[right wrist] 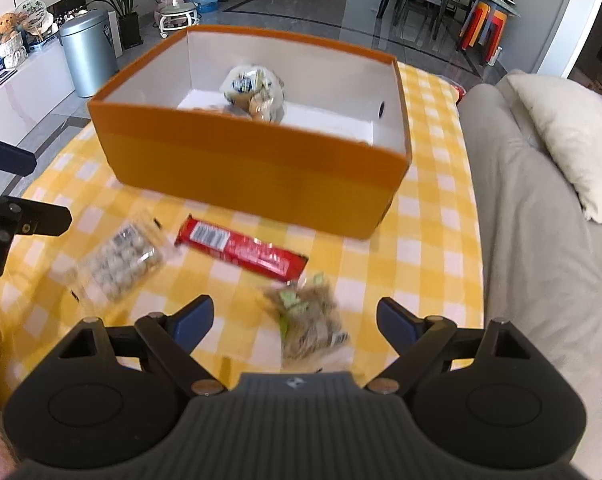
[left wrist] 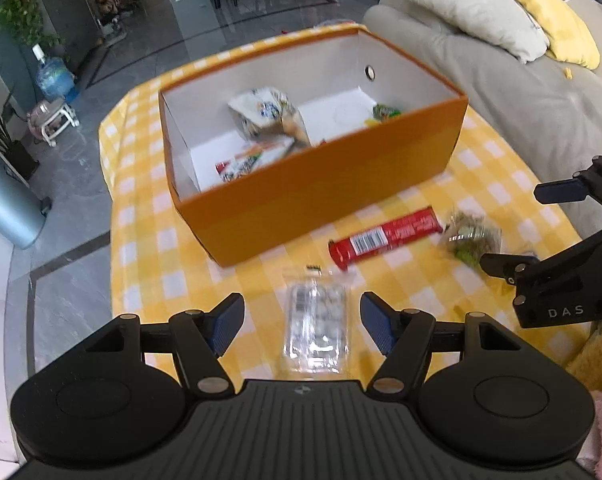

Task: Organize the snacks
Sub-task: 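Withdraw both tools from the box back toward the remaining snacks, then grasp the clear quail-egg pack with the left tool while the right tool grasps the nut bag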

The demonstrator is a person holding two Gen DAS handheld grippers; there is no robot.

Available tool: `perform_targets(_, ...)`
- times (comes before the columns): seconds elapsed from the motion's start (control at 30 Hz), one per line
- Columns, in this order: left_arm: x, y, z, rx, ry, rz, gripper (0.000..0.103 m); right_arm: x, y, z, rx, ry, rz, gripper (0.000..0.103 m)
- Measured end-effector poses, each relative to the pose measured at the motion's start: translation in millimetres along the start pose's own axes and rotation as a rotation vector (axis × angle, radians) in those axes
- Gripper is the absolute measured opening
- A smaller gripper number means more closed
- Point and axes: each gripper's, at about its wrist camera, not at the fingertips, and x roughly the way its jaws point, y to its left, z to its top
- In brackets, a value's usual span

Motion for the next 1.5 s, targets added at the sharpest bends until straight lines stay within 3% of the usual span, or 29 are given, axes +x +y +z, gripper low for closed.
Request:
perform_targets(0.47,50,-8,-18,-0.051,0.079,-0.047,0.082,24,-17,-24,0.100,-0.004,0.005,0.084)
perform_targets(0.6,63,-10,-20,-0.063,0.099,-0.051,0.082,32,-22,-25,0.135,0.002,0.028,0.072)
perform_targets(0.87,82,-7,-22,-0.052,0.131,-0.032,0.083,48,-26,-24,0.158,0.018,0.059,0.067)
perform_targets(0.93,87,-6,-23,-0.046,0.138,-0.027,0.083,53,-24,-23,0.154,0.029,0.061,0.061)
perform_targets(1.5,107,-1,-17,-0.068,0.163,-0.058,0.090,66,-9,-22,0.034,0.018,-0.009,0.058)
